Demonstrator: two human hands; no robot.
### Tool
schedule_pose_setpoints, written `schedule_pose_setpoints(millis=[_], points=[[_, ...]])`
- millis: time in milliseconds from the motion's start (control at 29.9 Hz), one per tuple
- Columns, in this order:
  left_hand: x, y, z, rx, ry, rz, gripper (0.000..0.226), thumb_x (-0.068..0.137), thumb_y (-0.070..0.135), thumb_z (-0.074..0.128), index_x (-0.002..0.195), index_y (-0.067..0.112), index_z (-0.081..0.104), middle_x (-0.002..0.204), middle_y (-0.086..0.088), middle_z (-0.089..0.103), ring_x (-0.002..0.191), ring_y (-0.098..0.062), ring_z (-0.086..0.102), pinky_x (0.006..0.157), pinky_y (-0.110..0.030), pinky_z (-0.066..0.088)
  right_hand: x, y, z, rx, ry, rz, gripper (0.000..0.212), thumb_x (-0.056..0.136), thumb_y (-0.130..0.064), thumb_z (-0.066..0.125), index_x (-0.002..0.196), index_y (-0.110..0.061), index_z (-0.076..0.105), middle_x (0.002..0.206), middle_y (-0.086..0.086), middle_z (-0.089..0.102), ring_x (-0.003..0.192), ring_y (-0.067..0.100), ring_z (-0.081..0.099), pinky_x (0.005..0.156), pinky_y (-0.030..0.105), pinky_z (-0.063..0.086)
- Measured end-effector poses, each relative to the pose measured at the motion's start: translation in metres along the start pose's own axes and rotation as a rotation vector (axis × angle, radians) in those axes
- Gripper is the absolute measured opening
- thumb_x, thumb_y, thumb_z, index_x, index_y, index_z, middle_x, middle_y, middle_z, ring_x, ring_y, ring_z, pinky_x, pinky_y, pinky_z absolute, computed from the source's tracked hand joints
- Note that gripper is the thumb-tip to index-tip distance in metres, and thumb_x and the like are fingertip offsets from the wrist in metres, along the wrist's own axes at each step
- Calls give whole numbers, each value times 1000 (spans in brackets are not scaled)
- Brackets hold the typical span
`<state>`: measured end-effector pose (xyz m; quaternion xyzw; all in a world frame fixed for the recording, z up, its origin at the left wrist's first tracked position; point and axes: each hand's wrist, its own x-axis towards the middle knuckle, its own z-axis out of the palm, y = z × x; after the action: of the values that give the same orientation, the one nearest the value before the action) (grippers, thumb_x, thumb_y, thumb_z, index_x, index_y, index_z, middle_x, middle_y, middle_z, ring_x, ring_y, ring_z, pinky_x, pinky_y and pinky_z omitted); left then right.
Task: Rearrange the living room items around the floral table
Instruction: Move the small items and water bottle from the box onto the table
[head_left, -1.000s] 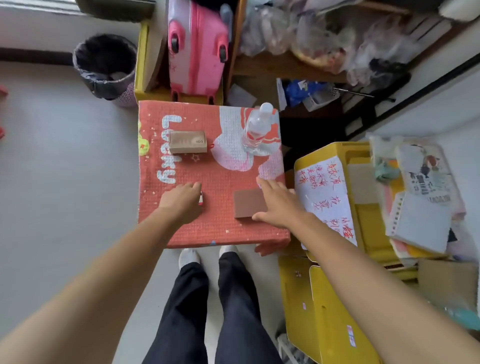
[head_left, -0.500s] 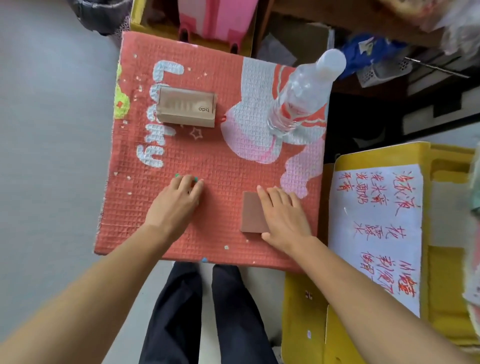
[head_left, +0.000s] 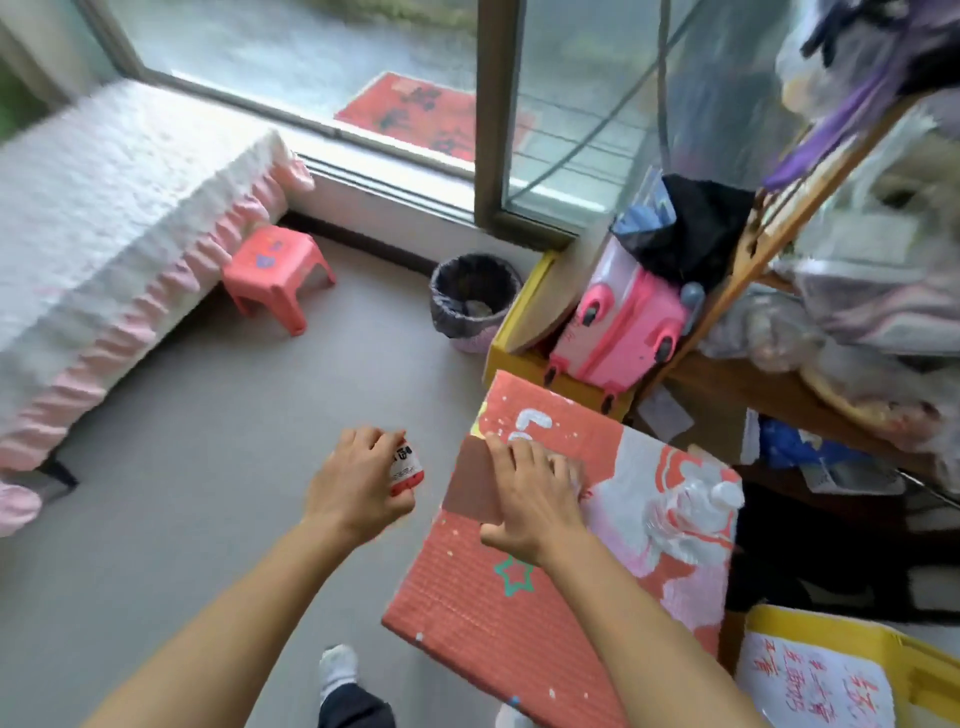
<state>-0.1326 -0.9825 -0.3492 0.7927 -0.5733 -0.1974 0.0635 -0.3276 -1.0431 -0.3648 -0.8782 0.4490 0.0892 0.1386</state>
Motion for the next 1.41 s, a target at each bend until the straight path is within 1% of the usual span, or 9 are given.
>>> schedule_pose_setpoints(millis=[100, 268, 401, 502, 736, 903, 1070, 1238, 1405], points=[[2, -39, -79, -13, 123, -76, 65, 78, 35, 62, 138, 22, 41, 131, 1, 50, 126, -21, 40, 91, -35, 45, 44, -69, -67, -19, 59, -113, 104, 69, -49, 70, 150, -14, 14, 138, 12, 38, 126, 32, 37, 102, 48, 32], [-2, -158, -198, 9, 321, -149, 66, 74, 34, 66, 135, 18, 45, 129, -6, 54, 120, -27, 46, 93, -40, 45, 120, -212, -146, -75, 171, -285, 100, 70, -47, 71, 147, -18, 16, 138, 11, 38, 125, 32, 37, 100, 47, 32], [-2, -273, -274, 45, 368, -201, 64, 74, 32, 66, 134, 18, 46, 129, -7, 55, 120, -29, 47, 94, -41, 45, 185, -315, -177, -119, 222, -323, 103, 67, -47, 72, 149, -19, 16, 139, 11, 38, 126, 31, 36, 101, 46, 32], [-3, -340, -309, 62, 380, -240, 61, 74, 34, 67, 130, 20, 47, 126, -6, 56, 118, -28, 47, 93, -40, 46, 223, -365, -187, -121, 238, -349, 103, 66, -47, 73, 149, -19, 18, 138, 11, 39, 125, 31, 37, 104, 44, 32], [19, -441, -349, 72, 342, -306, 68, 79, 34, 64, 140, 18, 38, 138, -7, 47, 128, -28, 39, 104, -38, 37, 303, -447, -208, -173, 256, -428, 109, 63, -47, 76, 150, -20, 17, 137, 9, 40, 125, 30, 39, 109, 41, 29], [72, -507, -372, 116, 244, -313, 66, 81, 38, 59, 140, 18, 37, 136, -5, 47, 128, -24, 38, 100, -36, 40, 401, -510, -221, -214, 143, -534, 103, 65, -48, 76, 147, -19, 20, 134, 10, 42, 123, 31, 41, 102, 41, 37], [151, -583, -404, 150, 220, -404, 69, 80, 30, 60, 142, 19, 33, 137, -5, 47, 127, -24, 39, 99, -37, 42, 530, -568, -244, -270, 105, -637, 102, 64, -49, 74, 146, -21, 20, 129, 9, 45, 117, 28, 45, 91, 45, 47], [219, -637, -437, 100, 210, -524, 73, 80, 28, 62, 145, 19, 29, 141, -4, 44, 130, -24, 37, 100, -40, 40, 632, -617, -268, -320, 59, -695, 103, 66, -43, 76, 147, -17, 18, 133, 9, 43, 120, 27, 43, 95, 39, 43], [272, -697, -457, 17, 218, -605, 70, 80, 29, 63, 141, 17, 33, 138, -4, 45, 127, -24, 39, 98, -42, 43, 716, -673, -271, -382, 3, -755, 88, 67, -41, 74, 140, -16, 31, 127, 6, 46, 115, 24, 46, 94, 34, 40]])
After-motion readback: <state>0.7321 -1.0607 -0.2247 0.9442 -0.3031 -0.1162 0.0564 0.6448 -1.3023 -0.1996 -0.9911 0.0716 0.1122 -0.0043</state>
